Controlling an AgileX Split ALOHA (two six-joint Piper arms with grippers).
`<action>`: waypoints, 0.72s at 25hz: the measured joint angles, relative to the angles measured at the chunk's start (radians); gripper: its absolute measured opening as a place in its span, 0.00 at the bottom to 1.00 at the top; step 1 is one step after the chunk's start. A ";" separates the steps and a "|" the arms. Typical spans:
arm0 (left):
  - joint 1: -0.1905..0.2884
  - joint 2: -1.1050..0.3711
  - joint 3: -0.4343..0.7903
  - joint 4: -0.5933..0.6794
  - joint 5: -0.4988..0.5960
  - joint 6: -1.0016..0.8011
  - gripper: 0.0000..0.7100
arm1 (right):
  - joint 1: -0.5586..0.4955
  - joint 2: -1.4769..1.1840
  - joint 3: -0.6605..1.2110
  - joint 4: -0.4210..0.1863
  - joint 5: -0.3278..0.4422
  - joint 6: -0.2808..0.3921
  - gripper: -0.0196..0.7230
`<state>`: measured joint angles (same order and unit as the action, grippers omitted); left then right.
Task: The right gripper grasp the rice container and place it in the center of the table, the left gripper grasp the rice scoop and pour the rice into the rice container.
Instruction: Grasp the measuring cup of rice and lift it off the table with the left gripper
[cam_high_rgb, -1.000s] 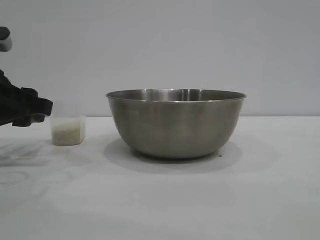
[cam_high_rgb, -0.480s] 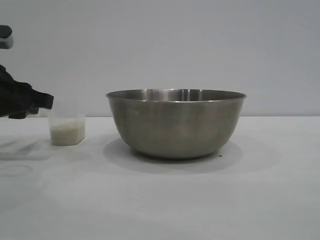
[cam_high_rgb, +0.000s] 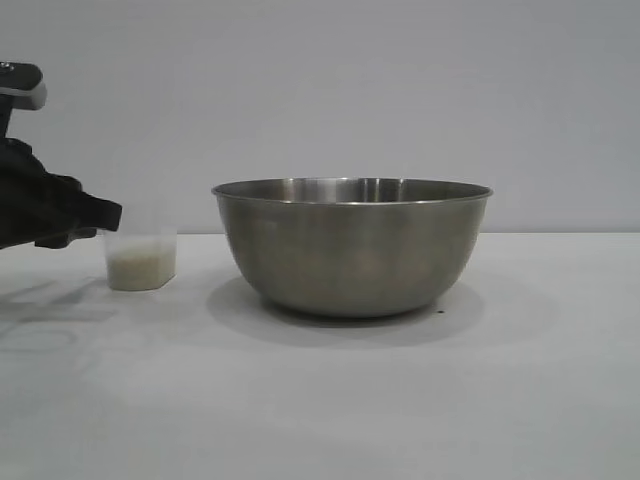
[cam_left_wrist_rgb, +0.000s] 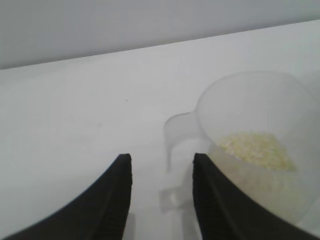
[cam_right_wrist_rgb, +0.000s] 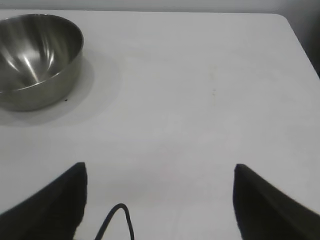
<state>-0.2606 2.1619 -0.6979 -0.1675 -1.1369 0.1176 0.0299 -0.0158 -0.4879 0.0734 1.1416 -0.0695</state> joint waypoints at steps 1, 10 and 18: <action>0.000 0.000 -0.006 0.000 0.000 0.002 0.42 | 0.000 0.000 0.000 0.000 0.000 0.000 0.77; 0.000 0.007 -0.051 0.000 0.000 0.045 0.35 | 0.000 0.000 0.000 0.000 0.000 0.000 0.77; 0.000 0.032 -0.084 0.008 0.000 0.052 0.00 | 0.000 0.000 0.000 0.000 0.000 0.000 0.77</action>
<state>-0.2606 2.1941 -0.7824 -0.1600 -1.1369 0.1697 0.0299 -0.0158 -0.4879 0.0734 1.1416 -0.0695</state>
